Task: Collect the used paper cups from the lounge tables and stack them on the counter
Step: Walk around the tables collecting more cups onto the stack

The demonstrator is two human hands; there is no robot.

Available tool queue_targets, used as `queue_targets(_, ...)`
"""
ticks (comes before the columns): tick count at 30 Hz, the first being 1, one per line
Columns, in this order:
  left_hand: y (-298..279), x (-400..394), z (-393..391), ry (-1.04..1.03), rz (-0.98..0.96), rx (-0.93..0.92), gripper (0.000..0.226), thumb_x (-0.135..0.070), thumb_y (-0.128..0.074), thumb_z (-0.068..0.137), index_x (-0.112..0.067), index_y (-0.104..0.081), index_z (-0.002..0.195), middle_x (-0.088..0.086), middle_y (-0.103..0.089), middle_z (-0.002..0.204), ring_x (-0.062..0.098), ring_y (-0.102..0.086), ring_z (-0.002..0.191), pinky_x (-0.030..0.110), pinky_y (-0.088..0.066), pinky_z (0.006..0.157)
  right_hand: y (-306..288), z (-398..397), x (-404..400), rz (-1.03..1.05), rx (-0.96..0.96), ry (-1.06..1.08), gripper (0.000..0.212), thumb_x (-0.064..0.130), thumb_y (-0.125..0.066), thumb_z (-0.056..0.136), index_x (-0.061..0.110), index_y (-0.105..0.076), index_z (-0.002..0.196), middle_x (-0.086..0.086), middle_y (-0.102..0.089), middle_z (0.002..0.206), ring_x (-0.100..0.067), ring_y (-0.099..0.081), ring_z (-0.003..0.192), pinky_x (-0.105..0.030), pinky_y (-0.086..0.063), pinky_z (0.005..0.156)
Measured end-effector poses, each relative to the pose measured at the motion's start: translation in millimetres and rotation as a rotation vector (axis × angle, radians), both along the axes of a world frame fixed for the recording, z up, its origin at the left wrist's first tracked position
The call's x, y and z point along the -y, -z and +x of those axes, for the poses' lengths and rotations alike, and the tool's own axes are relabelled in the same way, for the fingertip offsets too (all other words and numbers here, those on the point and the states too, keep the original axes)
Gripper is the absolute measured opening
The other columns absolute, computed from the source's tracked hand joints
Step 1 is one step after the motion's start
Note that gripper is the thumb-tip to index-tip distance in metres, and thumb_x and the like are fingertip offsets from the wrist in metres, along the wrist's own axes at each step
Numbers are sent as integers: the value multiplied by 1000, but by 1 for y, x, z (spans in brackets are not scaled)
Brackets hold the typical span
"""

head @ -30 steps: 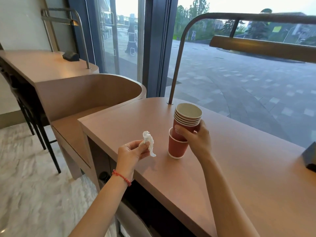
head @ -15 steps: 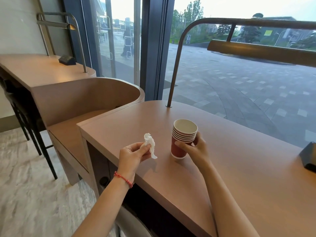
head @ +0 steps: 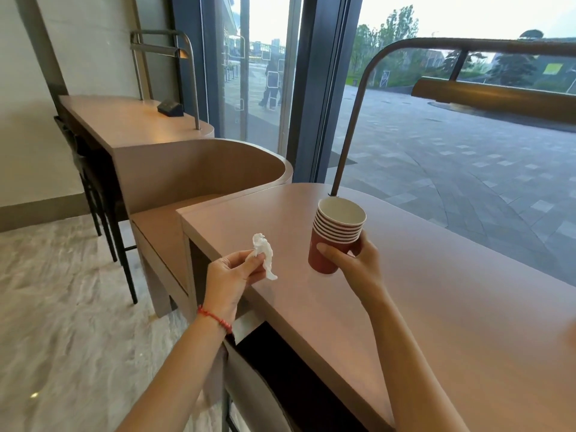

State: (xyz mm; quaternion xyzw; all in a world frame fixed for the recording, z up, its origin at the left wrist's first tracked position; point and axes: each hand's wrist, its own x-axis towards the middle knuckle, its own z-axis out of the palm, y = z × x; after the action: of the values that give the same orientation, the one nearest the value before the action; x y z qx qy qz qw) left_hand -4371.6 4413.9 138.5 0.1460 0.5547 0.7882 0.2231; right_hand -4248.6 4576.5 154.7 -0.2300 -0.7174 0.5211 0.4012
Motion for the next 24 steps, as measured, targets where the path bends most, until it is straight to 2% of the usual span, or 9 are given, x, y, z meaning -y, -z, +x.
queue_targets(3, 1, 22, -3, -82, -11, 2, 6, -13, -69, 75, -19, -71, 76, -3, -73, 73, 13, -71, 70, 21, -57, 59, -6, -11, 22, 5, 10, -68, 68, 15, -77, 73, 8, -44, 133, -4, -58, 120, -18, -56, 106, -12, -50, 72)
queue_targets(7, 3, 60, -10, -204, -26, 4, 10, -9, -69, 76, -19, -70, 75, -6, -73, 68, 12, -71, 66, 18, -54, 52, -10, -32, 58, -2, 8, -206, 66, 21, -77, 72, 21, -43, 128, 6, -57, 115, -8, -57, 99, -7, -50, 68)
queue_targets(11, 7, 110, -25, -333, -59, -15, 9, -9, -69, 77, -13, -71, 85, 4, -72, 83, 18, -70, 74, 21, -57, 59, -6, -64, 105, -14, 34, -359, 66, 33, -78, 65, 34, -42, 121, 18, -57, 110, -2, -58, 99, -8, -50, 68)
queue_targets(13, 10, 139, -34, -385, -61, -10, 8, -9, -69, 77, -12, -71, 84, 8, -72, 83, 20, -70, 74, 23, -58, 60, -1, -81, 129, -25, 45, -426, 64, 31, -78, 66, 33, -44, 121, 17, -59, 112, -4, -59, 101, -11, -51, 72)
queue_targets(16, 12, 188, -47, -476, -32, 9, 7, -6, -70, 76, -12, -71, 76, 4, -72, 72, 13, -70, 64, 19, -54, 55, 7, -110, 171, -51, 66, -528, 69, 29, -78, 68, 24, -46, 128, 8, -60, 118, -11, -58, 108, -23, -53, 85)
queue_targets(17, 12, 206, -53, -512, -28, 22, 8, -5, -70, 76, -13, -71, 75, 3, -72, 70, 12, -70, 63, 19, -54, 55, 9, -120, 187, -67, 83, -560, 68, 31, -78, 66, 27, -46, 126, 9, -59, 118, -10, -58, 108, -22, -52, 85)
queue_targets(19, 13, 246, -64, -580, -28, 50, 5, -5, -70, 76, -9, -72, 79, 7, -72, 73, 16, -70, 67, 19, -55, 57, 10, -141, 225, -93, 98, -634, 62, 37, -77, 61, 40, -46, 115, 18, -58, 111, -2, -59, 101, -12, -52, 73)
queue_targets(21, 14, 288, -73, -648, -41, 63, 8, -5, -70, 77, -4, -71, 84, 13, -71, 77, 20, -69, 69, 20, -55, 58, 10, -162, 264, -116, 97, -717, 57, 38, -78, 57, 42, -49, 106, 20, -59, 107, 5, -61, 94, -7, -50, 67)
queue_targets(24, 15, 352, -83, -765, -63, 67, 5, -3, -68, 78, -3, -70, 82, 12, -70, 74, 17, -69, 62, 18, -54, 55, 13, -192, 326, -123, 100, -830, 50, 20, -81, 67, 37, -53, 105, 14, -65, 105, 6, -62, 93, -9, -50, 69)
